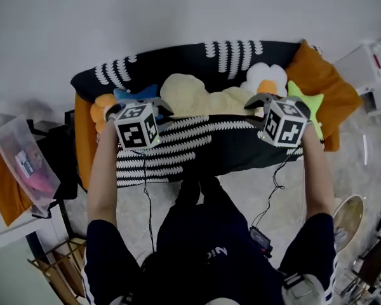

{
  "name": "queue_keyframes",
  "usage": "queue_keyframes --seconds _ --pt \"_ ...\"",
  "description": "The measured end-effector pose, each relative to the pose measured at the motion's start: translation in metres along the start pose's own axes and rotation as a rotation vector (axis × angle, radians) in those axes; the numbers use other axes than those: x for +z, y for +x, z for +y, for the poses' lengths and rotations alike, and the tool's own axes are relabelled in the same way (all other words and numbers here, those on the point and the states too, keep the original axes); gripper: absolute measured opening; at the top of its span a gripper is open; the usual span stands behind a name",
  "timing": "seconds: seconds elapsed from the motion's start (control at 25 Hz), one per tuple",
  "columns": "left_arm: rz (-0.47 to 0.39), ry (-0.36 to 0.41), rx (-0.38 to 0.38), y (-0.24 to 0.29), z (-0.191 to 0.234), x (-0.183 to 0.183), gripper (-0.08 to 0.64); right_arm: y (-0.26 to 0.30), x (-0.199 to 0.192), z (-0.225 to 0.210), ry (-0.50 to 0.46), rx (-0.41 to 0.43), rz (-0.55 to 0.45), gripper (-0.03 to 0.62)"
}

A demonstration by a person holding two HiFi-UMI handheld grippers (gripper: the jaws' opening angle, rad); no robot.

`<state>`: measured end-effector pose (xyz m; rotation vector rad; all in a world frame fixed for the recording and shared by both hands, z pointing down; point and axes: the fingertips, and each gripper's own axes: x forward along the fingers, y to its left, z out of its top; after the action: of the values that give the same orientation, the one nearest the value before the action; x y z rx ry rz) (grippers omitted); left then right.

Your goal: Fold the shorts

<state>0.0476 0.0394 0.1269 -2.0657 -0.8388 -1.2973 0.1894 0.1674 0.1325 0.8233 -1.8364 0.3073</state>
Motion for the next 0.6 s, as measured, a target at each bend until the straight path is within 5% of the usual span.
queue_keyframes --seconds 0.16,0.52,0.6 --pt "0.037 -0.004 -0.173 0.099 -0.070 -0.019 0.040 0.084 -0.054 0.066 0.041 0.124 0.074 0.100" --pt "0.079 -0.235 -0.509 0.314 -0.250 -0.063 0.040 0.282 -0.170 0.262 0.233 0.386 0.214 0.101" --pt "0.105 -0.263 -0.535 0.344 -0.278 -0.068 0.041 0.308 -0.187 0.289 0.298 0.401 0.234 0.102"
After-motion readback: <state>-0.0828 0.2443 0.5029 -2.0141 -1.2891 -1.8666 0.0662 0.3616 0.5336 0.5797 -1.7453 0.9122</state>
